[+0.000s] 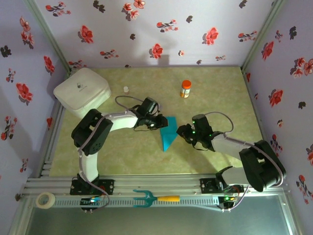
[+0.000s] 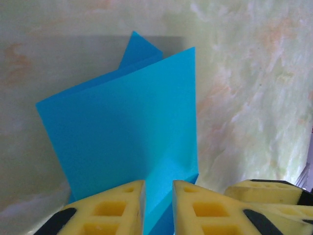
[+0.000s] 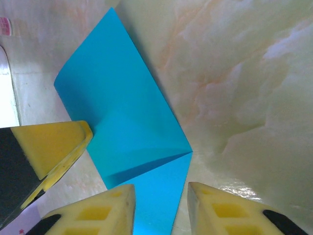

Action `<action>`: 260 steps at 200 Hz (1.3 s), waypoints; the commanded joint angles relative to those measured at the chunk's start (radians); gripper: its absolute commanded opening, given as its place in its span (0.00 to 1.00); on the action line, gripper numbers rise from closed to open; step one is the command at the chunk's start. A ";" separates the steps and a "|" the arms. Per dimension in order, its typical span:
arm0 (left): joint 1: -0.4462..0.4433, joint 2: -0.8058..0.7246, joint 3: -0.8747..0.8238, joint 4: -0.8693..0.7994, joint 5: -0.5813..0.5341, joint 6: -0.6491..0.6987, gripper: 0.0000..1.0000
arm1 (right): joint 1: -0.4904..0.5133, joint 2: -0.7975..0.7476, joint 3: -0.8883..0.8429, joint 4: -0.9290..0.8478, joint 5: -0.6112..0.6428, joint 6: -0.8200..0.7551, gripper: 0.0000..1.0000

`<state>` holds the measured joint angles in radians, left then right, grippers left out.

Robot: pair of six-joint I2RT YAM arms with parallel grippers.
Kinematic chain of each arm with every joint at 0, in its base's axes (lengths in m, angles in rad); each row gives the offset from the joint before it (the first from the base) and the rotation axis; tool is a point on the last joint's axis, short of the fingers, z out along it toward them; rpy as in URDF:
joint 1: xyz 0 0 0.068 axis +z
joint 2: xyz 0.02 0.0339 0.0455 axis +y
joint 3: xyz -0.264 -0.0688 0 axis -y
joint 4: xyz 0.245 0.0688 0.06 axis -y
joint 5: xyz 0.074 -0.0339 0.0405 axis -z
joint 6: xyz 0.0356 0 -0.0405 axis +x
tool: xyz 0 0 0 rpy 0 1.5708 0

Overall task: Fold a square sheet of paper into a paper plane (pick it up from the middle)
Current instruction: Fold the wing for the fifth time at the center of the table.

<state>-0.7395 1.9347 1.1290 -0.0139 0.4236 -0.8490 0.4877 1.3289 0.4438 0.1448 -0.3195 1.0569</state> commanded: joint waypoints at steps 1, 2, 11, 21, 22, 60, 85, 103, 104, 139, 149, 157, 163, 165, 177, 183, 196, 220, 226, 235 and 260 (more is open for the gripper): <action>0.007 0.019 -0.032 -0.011 0.023 -0.008 0.22 | -0.006 0.019 0.001 0.048 -0.033 -0.006 0.37; 0.008 0.019 -0.033 -0.011 0.023 -0.008 0.22 | -0.006 0.019 0.000 0.049 -0.033 -0.006 0.37; 0.008 0.019 -0.054 -0.002 0.027 -0.008 0.22 | -0.006 0.022 0.001 0.052 -0.035 -0.006 0.38; 0.007 0.019 -0.073 0.010 0.039 -0.009 0.22 | -0.006 0.023 0.002 0.049 -0.032 -0.006 0.39; 0.007 0.019 -0.076 0.012 0.040 -0.009 0.22 | -0.006 0.024 0.002 0.049 -0.031 -0.006 0.39; 0.006 -0.002 -0.143 0.055 0.079 0.009 0.20 | -0.006 0.034 0.015 0.033 -0.030 -0.009 0.42; 0.006 -0.013 -0.149 0.058 0.103 0.030 0.20 | -0.006 0.043 0.022 0.023 -0.036 -0.008 0.43; 0.007 -0.021 -0.146 0.051 0.106 0.043 0.19 | -0.006 0.052 0.022 0.046 -0.060 -0.006 0.44; 0.006 -0.021 -0.146 0.052 0.106 0.042 0.19 | -0.006 0.053 0.022 0.047 -0.062 -0.006 0.44; 0.006 -0.015 -0.144 0.062 0.106 0.038 0.19 | -0.006 0.085 0.030 0.073 -0.085 0.002 0.44; 0.006 -0.013 -0.144 0.072 0.106 0.030 0.19 | -0.006 0.096 0.034 0.083 -0.095 0.008 0.44; 0.006 -0.011 -0.146 0.083 0.106 0.022 0.18 | -0.008 0.104 0.033 0.097 -0.102 0.009 0.44; 0.006 -0.011 -0.146 0.087 0.107 0.018 0.18 | -0.008 0.111 0.033 0.102 -0.105 0.013 0.44; 0.006 -0.011 -0.146 0.088 0.106 0.018 0.18 | -0.008 0.113 0.033 0.102 -0.105 0.014 0.44; 0.006 -0.013 -0.152 0.098 0.103 0.010 0.18 | -0.009 0.123 0.035 0.111 -0.109 0.017 0.44; 0.006 -0.013 -0.157 0.107 0.101 0.005 0.18 | -0.009 0.125 0.033 0.126 -0.113 0.018 0.44; 0.005 -0.013 -0.163 0.115 0.101 -0.002 0.18 | -0.011 0.130 0.030 0.144 -0.118 0.021 0.44; 0.005 -0.014 -0.169 0.112 0.099 0.002 0.18 | -0.018 0.137 0.033 0.163 -0.145 0.014 0.44; 0.005 -0.015 -0.169 0.111 0.100 0.003 0.18 | -0.022 0.139 0.036 0.166 -0.152 0.009 0.44; 0.005 -0.015 -0.170 0.110 0.100 0.003 0.18 | -0.028 0.142 0.036 0.172 -0.162 -0.002 0.44; 0.005 -0.016 -0.172 0.115 0.101 0.003 0.18 | -0.051 0.165 0.048 0.182 -0.210 -0.037 0.44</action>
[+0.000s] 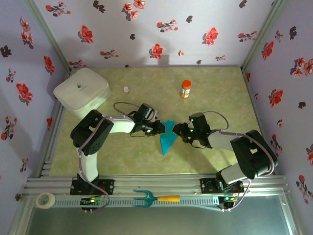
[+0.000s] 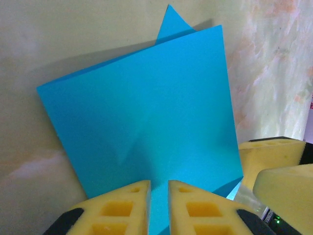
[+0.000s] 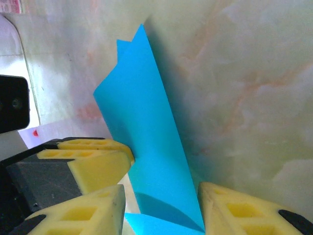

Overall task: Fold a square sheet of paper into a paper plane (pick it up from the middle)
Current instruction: Fold the wing for the fifth time at the center of the table.

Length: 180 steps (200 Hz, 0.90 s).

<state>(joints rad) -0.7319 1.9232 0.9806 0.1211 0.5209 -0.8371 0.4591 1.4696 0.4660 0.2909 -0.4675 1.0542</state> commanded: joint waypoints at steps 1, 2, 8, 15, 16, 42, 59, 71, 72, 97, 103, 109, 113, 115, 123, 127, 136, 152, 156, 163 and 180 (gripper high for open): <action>-0.003 -0.004 -0.023 -0.020 0.004 -0.009 0.18 | -0.023 0.025 0.027 0.037 -0.065 -0.036 0.44; -0.003 -0.004 -0.023 -0.020 0.004 -0.008 0.18 | -0.024 0.026 0.027 0.038 -0.069 -0.036 0.44; -0.003 -0.004 -0.023 -0.021 0.003 -0.010 0.18 | -0.029 0.035 0.033 0.045 -0.091 -0.046 0.43; -0.003 -0.007 -0.022 -0.023 0.002 -0.007 0.18 | -0.035 0.049 0.041 0.052 -0.118 -0.058 0.43; -0.003 -0.006 -0.022 -0.024 0.002 -0.007 0.18 | -0.036 0.050 0.042 0.053 -0.121 -0.060 0.43; -0.002 -0.007 -0.022 -0.025 0.003 -0.005 0.18 | -0.058 0.086 0.070 0.050 -0.196 -0.122 0.41; -0.003 -0.009 -0.023 -0.025 0.003 -0.003 0.18 | -0.075 0.104 0.081 0.047 -0.220 -0.148 0.40; -0.003 -0.009 -0.022 -0.026 0.003 -0.002 0.18 | -0.081 0.115 0.086 0.049 -0.231 -0.157 0.39; -0.003 -0.009 -0.022 -0.026 0.002 -0.002 0.18 | -0.081 0.115 0.086 0.049 -0.232 -0.158 0.39; -0.003 -0.009 -0.026 -0.020 0.003 -0.005 0.18 | -0.084 0.141 0.098 0.039 -0.241 -0.174 0.37; -0.003 -0.011 -0.026 -0.021 0.003 -0.004 0.18 | -0.084 0.148 0.100 0.044 -0.247 -0.172 0.36; -0.003 -0.011 -0.026 -0.023 0.002 -0.002 0.18 | -0.084 0.155 0.100 0.050 -0.251 -0.169 0.36; -0.003 -0.012 -0.026 -0.023 0.003 -0.003 0.18 | -0.085 0.160 0.100 0.057 -0.254 -0.168 0.35; -0.003 -0.012 -0.027 -0.023 0.003 -0.002 0.18 | -0.085 0.162 0.100 0.060 -0.256 -0.168 0.35; -0.003 -0.014 -0.028 -0.022 0.003 -0.003 0.18 | -0.086 0.170 0.102 0.064 -0.262 -0.169 0.33; -0.003 -0.015 -0.028 -0.020 0.002 -0.003 0.18 | -0.086 0.174 0.104 0.063 -0.263 -0.171 0.32; -0.003 -0.018 -0.031 -0.017 0.002 -0.006 0.18 | -0.085 0.180 0.107 0.062 -0.263 -0.174 0.30; -0.002 -0.028 -0.031 -0.015 0.004 -0.011 0.18 | -0.086 0.185 0.108 0.068 -0.261 -0.168 0.22; -0.001 -0.033 -0.031 -0.015 0.004 -0.010 0.18 | -0.086 0.183 0.106 0.068 -0.259 -0.163 0.21; -0.001 -0.043 -0.030 -0.017 0.004 -0.013 0.18 | -0.085 0.181 0.102 0.071 -0.254 -0.157 0.17; 0.000 -0.074 -0.025 -0.015 0.000 -0.017 0.19 | -0.085 0.175 0.090 0.075 -0.236 -0.129 0.11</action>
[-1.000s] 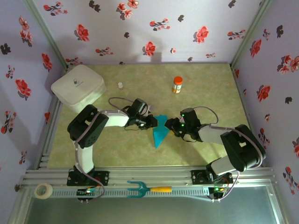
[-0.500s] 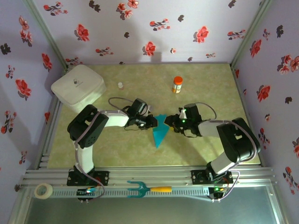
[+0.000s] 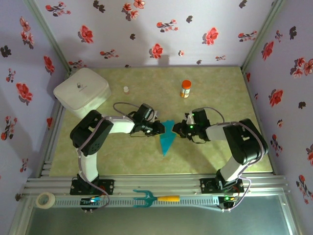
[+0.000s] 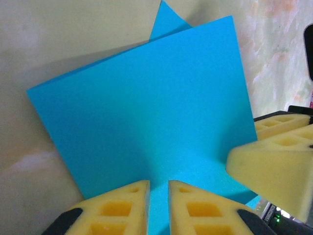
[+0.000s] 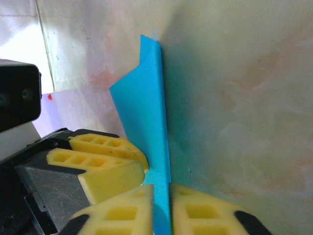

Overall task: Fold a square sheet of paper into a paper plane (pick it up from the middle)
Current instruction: Fold the wing for the fifth time at the center of the table.

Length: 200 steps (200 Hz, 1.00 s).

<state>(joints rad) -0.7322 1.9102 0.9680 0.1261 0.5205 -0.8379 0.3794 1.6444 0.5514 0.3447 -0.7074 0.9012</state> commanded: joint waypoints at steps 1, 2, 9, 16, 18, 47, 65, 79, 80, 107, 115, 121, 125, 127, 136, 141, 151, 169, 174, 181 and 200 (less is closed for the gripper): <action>0.000 -0.063 -0.012 -0.020 0.001 -0.018 0.19 | -0.004 0.000 0.004 0.021 0.005 0.026 0.11; -0.001 -0.065 -0.011 -0.020 0.001 -0.019 0.19 | -0.004 0.000 0.003 0.021 0.006 0.028 0.11; 0.001 -0.077 -0.008 -0.020 -0.002 -0.023 0.19 | -0.004 -0.003 -0.002 0.028 0.012 0.047 0.09; 0.001 -0.088 -0.004 -0.022 -0.005 -0.027 0.20 | -0.003 -0.007 -0.011 0.044 0.021 0.079 0.07; 0.001 -0.091 -0.002 -0.022 -0.005 -0.028 0.20 | -0.002 -0.007 -0.014 0.051 0.026 0.090 0.07; -0.001 -0.136 0.001 -0.022 -0.027 -0.050 0.24 | 0.038 -0.039 -0.065 0.157 0.132 0.253 0.05; -0.001 -0.152 -0.002 -0.022 -0.033 -0.063 0.24 | 0.074 -0.055 -0.079 0.158 0.205 0.317 0.05; -0.001 -0.154 -0.007 -0.024 -0.040 -0.070 0.24 | 0.095 -0.051 -0.097 0.185 0.246 0.372 0.05; -0.001 -0.154 -0.008 -0.023 -0.039 -0.071 0.24 | 0.097 -0.051 -0.098 0.188 0.248 0.377 0.05; -0.008 -0.134 -0.018 -0.016 -0.039 -0.091 0.24 | 0.121 -0.044 -0.142 0.267 0.294 0.454 0.06; -0.009 -0.127 -0.021 -0.018 -0.042 -0.093 0.24 | 0.122 -0.044 -0.147 0.265 0.298 0.456 0.07; -0.010 -0.121 -0.024 -0.017 -0.047 -0.093 0.24 | 0.122 -0.045 -0.149 0.263 0.297 0.456 0.07; -0.010 -0.118 -0.026 -0.017 -0.052 -0.094 0.23 | 0.122 -0.047 -0.148 0.263 0.297 0.456 0.07; -0.010 -0.116 -0.027 -0.017 -0.054 -0.096 0.23 | 0.122 -0.047 -0.150 0.261 0.297 0.456 0.07; -0.010 -0.108 -0.033 -0.019 -0.064 -0.099 0.22 | 0.121 -0.051 -0.152 0.259 0.297 0.454 0.07; -0.010 -0.102 -0.035 -0.022 -0.072 -0.101 0.22 | 0.122 -0.056 -0.154 0.255 0.298 0.453 0.08; -0.010 -0.092 -0.041 -0.028 -0.079 -0.101 0.20 | 0.122 -0.061 -0.155 0.242 0.299 0.447 0.08; -0.013 -0.070 -0.052 -0.009 -0.075 -0.106 0.18 | 0.122 -0.067 -0.153 0.241 0.291 0.440 0.10; -0.012 -0.064 -0.054 -0.006 -0.073 -0.107 0.16 | 0.123 -0.066 -0.150 0.241 0.284 0.434 0.10; -0.013 -0.056 -0.054 -0.007 -0.072 -0.106 0.15 | 0.122 -0.067 -0.144 0.237 0.275 0.427 0.11; -0.015 -0.041 -0.056 -0.006 -0.070 -0.102 0.11 | 0.122 -0.067 -0.140 0.227 0.265 0.412 0.15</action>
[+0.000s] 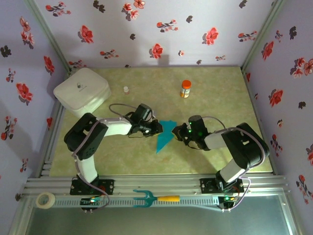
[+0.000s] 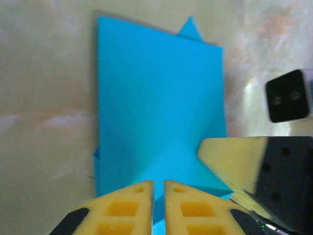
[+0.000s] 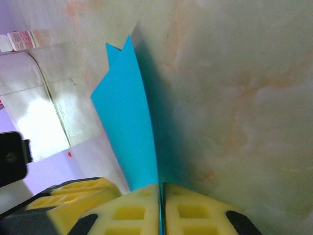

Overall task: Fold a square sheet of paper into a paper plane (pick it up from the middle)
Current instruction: Fold the wing for the fifth time at the center of the table.

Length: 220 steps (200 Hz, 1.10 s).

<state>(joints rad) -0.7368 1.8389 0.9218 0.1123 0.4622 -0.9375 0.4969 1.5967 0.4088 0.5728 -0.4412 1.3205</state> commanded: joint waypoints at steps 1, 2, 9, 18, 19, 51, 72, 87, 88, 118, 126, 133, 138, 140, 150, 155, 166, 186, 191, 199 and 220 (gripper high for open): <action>-0.010 0.032 -0.010 0.007 -0.011 -0.002 0.11 | 0.005 -0.020 0.003 -0.001 -0.002 -0.008 0.15; -0.010 0.032 -0.010 0.007 -0.011 -0.002 0.11 | 0.005 -0.020 0.002 -0.001 -0.003 -0.009 0.15; -0.012 0.037 -0.011 0.007 -0.011 0.001 0.10 | 0.003 -0.018 0.006 -0.003 -0.012 -0.020 0.18; -0.012 0.041 -0.012 0.003 -0.012 0.003 0.09 | 0.003 -0.017 0.016 -0.015 -0.024 -0.038 0.22; -0.012 0.042 -0.011 0.003 -0.012 0.003 0.09 | 0.003 -0.017 0.017 -0.018 -0.025 -0.040 0.22; -0.012 0.049 -0.022 -0.004 -0.013 0.010 0.07 | -0.011 -0.022 0.068 -0.145 -0.062 -0.168 0.32; -0.011 0.049 -0.027 -0.007 -0.013 0.013 0.06 | -0.032 -0.014 0.101 -0.201 -0.102 -0.251 0.33; -0.012 0.050 -0.027 -0.010 -0.013 0.017 0.06 | -0.049 -0.012 0.116 -0.219 -0.124 -0.285 0.33; -0.011 0.050 -0.027 -0.010 -0.013 0.017 0.06 | -0.050 -0.011 0.118 -0.220 -0.125 -0.288 0.33; -0.012 0.049 -0.023 -0.012 -0.012 0.019 0.05 | -0.069 0.038 0.188 -0.288 -0.206 -0.384 0.32; -0.012 0.048 -0.021 -0.015 -0.012 0.019 0.05 | -0.073 0.054 0.211 -0.323 -0.225 -0.408 0.31; -0.012 0.047 -0.020 -0.019 -0.013 0.021 0.05 | -0.073 0.061 0.218 -0.331 -0.231 -0.419 0.30; -0.012 0.045 -0.019 -0.022 -0.013 0.023 0.05 | -0.075 0.065 0.221 -0.335 -0.231 -0.424 0.29; -0.012 0.044 -0.019 -0.023 -0.013 0.024 0.05 | -0.076 0.066 0.221 -0.337 -0.231 -0.425 0.29; -0.012 0.042 -0.021 -0.023 -0.013 0.025 0.05 | -0.079 0.072 0.228 -0.352 -0.227 -0.433 0.28; -0.012 0.039 -0.021 -0.023 -0.014 0.025 0.05 | -0.081 0.075 0.231 -0.360 -0.225 -0.436 0.27; -0.012 0.039 -0.019 -0.026 -0.014 0.022 0.05 | -0.081 0.076 0.234 -0.367 -0.221 -0.440 0.24; -0.012 0.030 -0.017 -0.026 -0.014 0.022 0.05 | -0.083 0.072 0.236 -0.375 -0.213 -0.441 0.17; -0.013 0.027 -0.018 -0.026 -0.014 0.026 0.05 | -0.083 0.070 0.238 -0.384 -0.210 -0.443 0.14; -0.012 0.018 -0.016 -0.026 -0.015 0.029 0.07 | -0.082 0.065 0.238 -0.396 -0.198 -0.445 0.12; -0.012 -0.032 -0.025 -0.013 -0.048 0.035 0.16 | -0.083 0.046 0.227 -0.388 -0.183 -0.415 0.07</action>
<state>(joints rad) -0.7418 1.8664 0.9131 0.1181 0.4587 -0.9287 0.4202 1.6585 0.6289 0.2096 -0.6346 0.9001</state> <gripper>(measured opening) 0.122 0.090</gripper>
